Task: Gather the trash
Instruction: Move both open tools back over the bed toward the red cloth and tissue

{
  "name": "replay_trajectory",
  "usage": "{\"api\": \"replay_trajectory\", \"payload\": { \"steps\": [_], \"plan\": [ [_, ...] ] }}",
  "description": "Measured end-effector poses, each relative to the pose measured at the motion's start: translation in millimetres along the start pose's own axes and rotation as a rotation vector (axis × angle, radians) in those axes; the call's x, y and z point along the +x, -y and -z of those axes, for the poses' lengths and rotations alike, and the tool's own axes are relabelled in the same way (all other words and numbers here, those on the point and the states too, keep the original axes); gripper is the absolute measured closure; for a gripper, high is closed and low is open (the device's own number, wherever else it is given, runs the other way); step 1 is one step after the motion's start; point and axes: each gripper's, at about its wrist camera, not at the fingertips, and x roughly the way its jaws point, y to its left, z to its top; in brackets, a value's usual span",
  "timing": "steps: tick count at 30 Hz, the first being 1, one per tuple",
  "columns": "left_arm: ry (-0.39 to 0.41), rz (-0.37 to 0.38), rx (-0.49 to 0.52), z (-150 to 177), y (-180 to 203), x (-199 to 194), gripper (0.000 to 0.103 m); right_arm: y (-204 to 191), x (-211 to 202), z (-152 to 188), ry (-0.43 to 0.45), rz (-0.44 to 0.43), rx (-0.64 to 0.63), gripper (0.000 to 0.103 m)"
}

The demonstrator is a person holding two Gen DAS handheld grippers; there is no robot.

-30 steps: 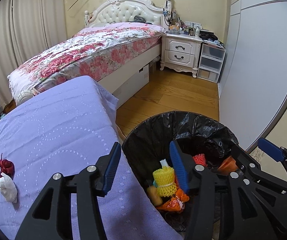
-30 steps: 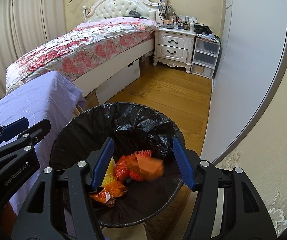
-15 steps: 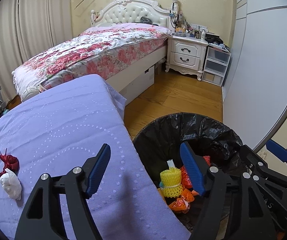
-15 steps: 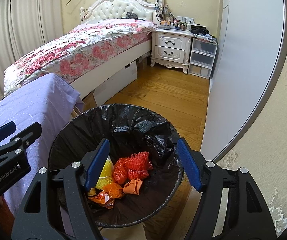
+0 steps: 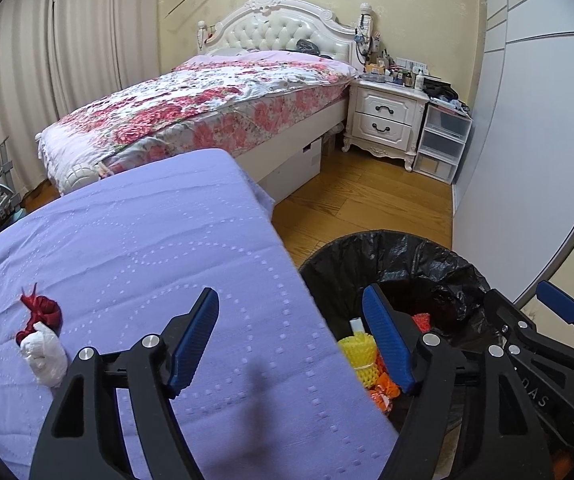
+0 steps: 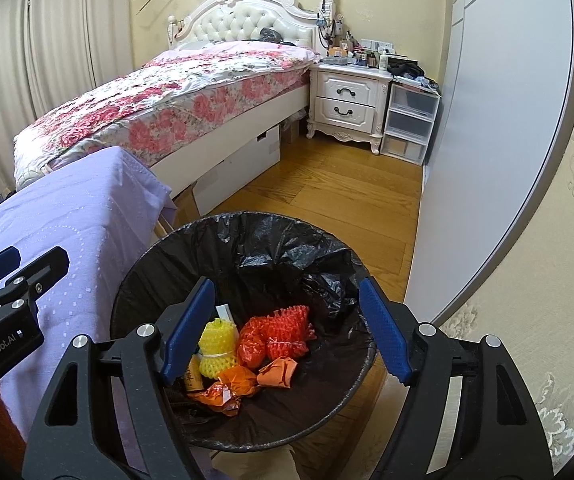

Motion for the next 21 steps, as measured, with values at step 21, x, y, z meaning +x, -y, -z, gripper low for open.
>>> {"api": "replay_trajectory", "payload": {
  "steps": [21],
  "plan": [
    [0.033, -0.186, -0.172, 29, -126, -53, 0.030, -112, -21, 5, 0.006, -0.138, -0.188, 0.030]
  ]
}}
